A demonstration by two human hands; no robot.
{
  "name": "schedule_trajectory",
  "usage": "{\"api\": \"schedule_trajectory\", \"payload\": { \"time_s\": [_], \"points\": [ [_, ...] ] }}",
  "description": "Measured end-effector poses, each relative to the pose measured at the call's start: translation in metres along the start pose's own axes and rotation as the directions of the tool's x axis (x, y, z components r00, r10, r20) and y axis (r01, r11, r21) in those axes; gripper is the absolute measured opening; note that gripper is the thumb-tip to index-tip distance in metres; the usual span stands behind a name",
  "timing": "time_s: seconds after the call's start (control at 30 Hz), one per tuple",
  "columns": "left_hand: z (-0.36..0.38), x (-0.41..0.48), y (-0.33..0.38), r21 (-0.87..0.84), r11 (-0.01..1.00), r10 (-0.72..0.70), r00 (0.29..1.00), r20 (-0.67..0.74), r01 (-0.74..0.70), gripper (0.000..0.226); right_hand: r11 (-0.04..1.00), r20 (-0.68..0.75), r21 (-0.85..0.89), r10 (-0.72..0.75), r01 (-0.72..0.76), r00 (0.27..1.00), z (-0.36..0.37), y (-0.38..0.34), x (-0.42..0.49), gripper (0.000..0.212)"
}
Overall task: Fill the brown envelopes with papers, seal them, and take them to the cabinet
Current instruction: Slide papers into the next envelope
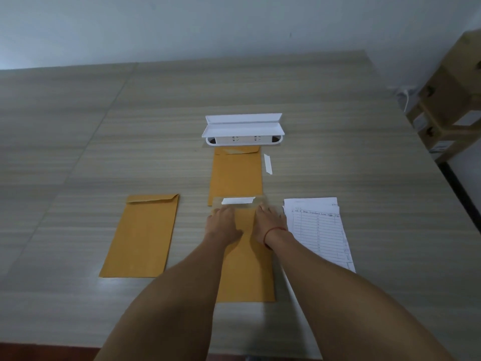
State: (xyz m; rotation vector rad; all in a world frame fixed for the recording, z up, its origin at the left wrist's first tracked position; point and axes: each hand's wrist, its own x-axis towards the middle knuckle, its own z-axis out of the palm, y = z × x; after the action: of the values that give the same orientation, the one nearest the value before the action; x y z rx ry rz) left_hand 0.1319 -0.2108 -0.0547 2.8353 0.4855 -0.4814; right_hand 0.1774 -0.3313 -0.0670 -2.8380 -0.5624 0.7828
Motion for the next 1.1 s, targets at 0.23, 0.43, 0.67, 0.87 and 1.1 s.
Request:
{"api": "schedule_trajectory", "payload": {
  "time_s": [0.23, 0.43, 0.67, 0.87, 1.1],
  "points": [
    [-0.004, -0.003, 0.057, -0.121, 0.992, 0.022, 1.000, -0.018, -0.024, 0.027, 0.987, -0.106, 0.075, 0.149, -0.141, 0.983, -0.026, 0.057, -0.021, 0.045],
    [0.021, -0.017, 0.119, -0.358, 0.934, 0.023, 0.998, 0.056, -0.002, 0.040, 0.852, -0.091, 0.302, 0.472, -0.427, 0.877, -0.026, 0.130, -0.054, 0.043],
    [0.043, -0.025, 0.143, -0.525, 0.837, -0.090, 0.984, 0.152, 0.158, 0.057, 0.641, 0.021, 0.555, 0.627, -0.531, 0.779, -0.008, 0.160, -0.069, 0.050],
    [0.048, -0.034, 0.149, -0.630, 0.735, -0.180, 0.968, 0.174, 0.250, 0.061, 0.521, 0.039, 0.690, 0.667, -0.503, 0.744, 0.003, 0.166, -0.062, 0.049],
    [0.052, -0.037, 0.155, -0.636, 0.711, -0.227, 0.954, 0.197, 0.301, 0.071, 0.552, 0.011, 0.751, 0.538, -0.362, 0.843, 0.004, 0.161, -0.071, 0.030]
  ]
}}
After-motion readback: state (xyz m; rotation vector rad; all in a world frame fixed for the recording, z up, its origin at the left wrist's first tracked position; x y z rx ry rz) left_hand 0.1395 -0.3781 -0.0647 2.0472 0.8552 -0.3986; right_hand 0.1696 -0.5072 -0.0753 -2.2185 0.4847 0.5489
